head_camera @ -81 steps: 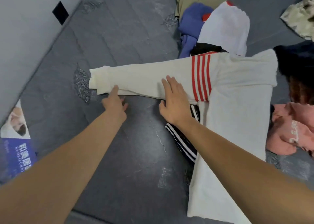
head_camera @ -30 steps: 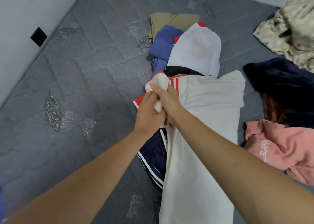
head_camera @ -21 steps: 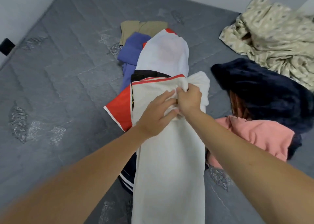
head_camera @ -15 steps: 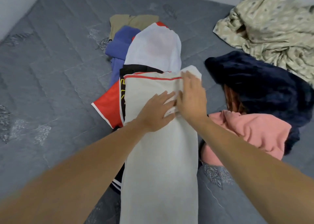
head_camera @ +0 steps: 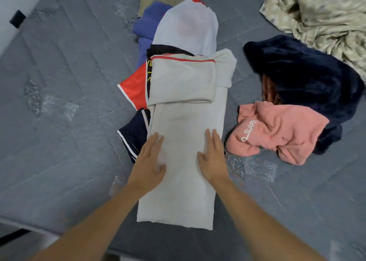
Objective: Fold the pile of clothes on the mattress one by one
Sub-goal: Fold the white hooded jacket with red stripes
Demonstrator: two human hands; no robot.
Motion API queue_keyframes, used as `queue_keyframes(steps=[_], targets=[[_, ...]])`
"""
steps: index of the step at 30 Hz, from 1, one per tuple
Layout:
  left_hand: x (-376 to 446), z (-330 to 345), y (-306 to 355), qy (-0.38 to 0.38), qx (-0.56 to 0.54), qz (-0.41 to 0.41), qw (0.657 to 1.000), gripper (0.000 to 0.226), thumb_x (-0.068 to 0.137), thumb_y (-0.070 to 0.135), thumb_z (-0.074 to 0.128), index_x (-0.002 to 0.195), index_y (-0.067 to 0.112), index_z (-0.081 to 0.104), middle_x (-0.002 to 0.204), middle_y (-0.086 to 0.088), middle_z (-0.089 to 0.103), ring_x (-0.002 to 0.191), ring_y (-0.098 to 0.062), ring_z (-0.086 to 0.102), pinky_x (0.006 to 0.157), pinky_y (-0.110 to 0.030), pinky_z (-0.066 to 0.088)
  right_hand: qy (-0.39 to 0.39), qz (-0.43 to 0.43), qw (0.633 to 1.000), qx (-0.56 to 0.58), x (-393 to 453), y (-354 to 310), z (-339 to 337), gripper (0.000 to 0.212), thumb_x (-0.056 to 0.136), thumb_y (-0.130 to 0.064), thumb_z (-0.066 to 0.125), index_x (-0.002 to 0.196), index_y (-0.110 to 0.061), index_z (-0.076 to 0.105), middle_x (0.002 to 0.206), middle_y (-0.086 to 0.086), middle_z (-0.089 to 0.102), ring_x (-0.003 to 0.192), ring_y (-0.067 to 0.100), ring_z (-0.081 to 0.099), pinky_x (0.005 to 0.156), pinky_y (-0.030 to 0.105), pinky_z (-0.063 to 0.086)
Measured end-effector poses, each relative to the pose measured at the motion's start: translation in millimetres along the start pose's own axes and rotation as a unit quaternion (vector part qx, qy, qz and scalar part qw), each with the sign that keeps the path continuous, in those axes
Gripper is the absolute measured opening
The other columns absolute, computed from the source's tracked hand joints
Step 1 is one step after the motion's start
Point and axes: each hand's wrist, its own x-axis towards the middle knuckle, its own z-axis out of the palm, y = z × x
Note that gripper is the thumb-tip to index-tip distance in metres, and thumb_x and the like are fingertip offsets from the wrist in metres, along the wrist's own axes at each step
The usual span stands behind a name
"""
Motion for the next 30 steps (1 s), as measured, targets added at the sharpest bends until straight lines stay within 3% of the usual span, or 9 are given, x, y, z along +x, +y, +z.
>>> queue_keyframes(steps=[4,7,9,14,17,21,24,27,30], targets=[[-79,27,-2,0.110,-0.121,-0.217,0.962,0.082,0.090,0.018,0.076,0.158,0.025,0.031,0.148,0.008,0.035,0.137,-0.010,0.031,0.116,-0.035,0.030,-0.018,0.108,0.991,0.082,-87,20,32,0.087,0.097,-0.029,0.067,0.166,-0.023,0.014,0.167,0.000,0.021,0.155,0.021,0.019,0.128,0.038,0.018],[-117,47,-12,0.089,-0.221,-0.307,0.922,0.059,0.088,0.020,0.081,0.139,0.018,0.050,0.126,0.005,0.057,0.118,-0.012,0.053,0.103,-0.037,0.048,0.018,0.197,0.966,0.168,-127,30,53,0.088,0.089,-0.028,0.078,0.161,-0.020,0.028,0.137,-0.002,0.046,0.133,0.021,0.048,0.118,0.045,0.038],[-136,58,-23,0.051,-0.255,-0.336,0.905,0.043,0.088,0.026,0.082,0.123,0.017,0.059,0.115,0.002,0.068,0.108,-0.019,0.065,0.091,-0.037,0.055,0.039,0.240,0.953,0.180,-145,33,62,0.084,0.085,-0.027,0.083,0.156,-0.020,0.037,0.129,-0.001,0.049,0.126,0.020,0.050,0.114,0.044,0.042],[-147,55,-38,0.029,-0.315,-0.323,0.892,0.021,0.097,0.030,0.072,0.111,0.015,0.069,0.104,0.001,0.074,0.099,-0.018,0.070,0.078,-0.028,0.053,0.009,0.289,0.944,0.158,-161,38,66,0.069,0.080,-0.038,0.086,0.137,-0.010,0.057,0.129,0.010,0.058,0.127,0.028,0.051,0.107,0.040,0.043],[-149,42,-34,0.026,-0.349,-0.304,0.886,0.010,0.097,0.022,0.072,0.100,0.014,0.066,0.097,-0.002,0.073,0.091,-0.021,0.069,0.072,-0.026,0.051,-0.023,0.290,0.932,0.215,-162,32,53,0.057,0.085,-0.024,0.085,0.132,-0.008,0.057,0.118,0.002,0.062,0.106,0.022,0.059,0.085,0.027,0.044],[-165,27,-22,0.062,-0.342,-0.255,0.902,0.029,0.094,0.012,0.074,0.109,0.014,0.049,0.096,-0.003,0.071,0.088,-0.017,0.067,0.075,-0.029,0.052,0.003,0.284,0.904,0.320,-177,28,43,0.044,0.089,-0.011,0.079,0.126,-0.012,0.055,0.128,0.012,0.068,0.099,0.020,0.066,0.080,0.029,0.052],[-179,13,-12,0.085,-0.352,-0.229,0.903,0.040,0.097,0.012,0.070,0.121,0.028,0.042,0.092,-0.004,0.074,0.084,-0.020,0.070,0.063,-0.037,0.060,0.057,0.225,0.901,0.366,-197,22,40,0.057,0.093,-0.007,0.073,0.141,-0.023,0.047,0.143,0.005,0.060,0.119,0.018,0.064,0.099,0.036,0.055],[-185,4,-9,0.040,-0.324,-0.175,0.929,0.053,0.103,0.015,0.061,0.137,0.051,0.045,0.088,-0.002,0.071,0.076,-0.013,0.064,0.056,-0.034,0.061,0.055,0.109,0.941,0.314,-211,20,33,0.075,0.099,-0.005,0.065,0.162,-0.028,0.031,0.165,-0.012,0.037,0.148,0.005,0.039,0.121,0.026,0.032],[-184,1,-16,-0.010,-0.264,-0.126,0.956,0.041,0.108,0.014,0.051,0.130,0.046,0.064,0.084,-0.002,0.063,0.069,-0.010,0.050,0.061,-0.030,0.062,0.007,0.054,0.971,0.234,-212,16,23,0.043,0.104,-0.006,0.057,0.142,-0.025,0.061,0.136,-0.020,0.065,0.127,-0.002,0.058,0.106,0.014,0.043]])
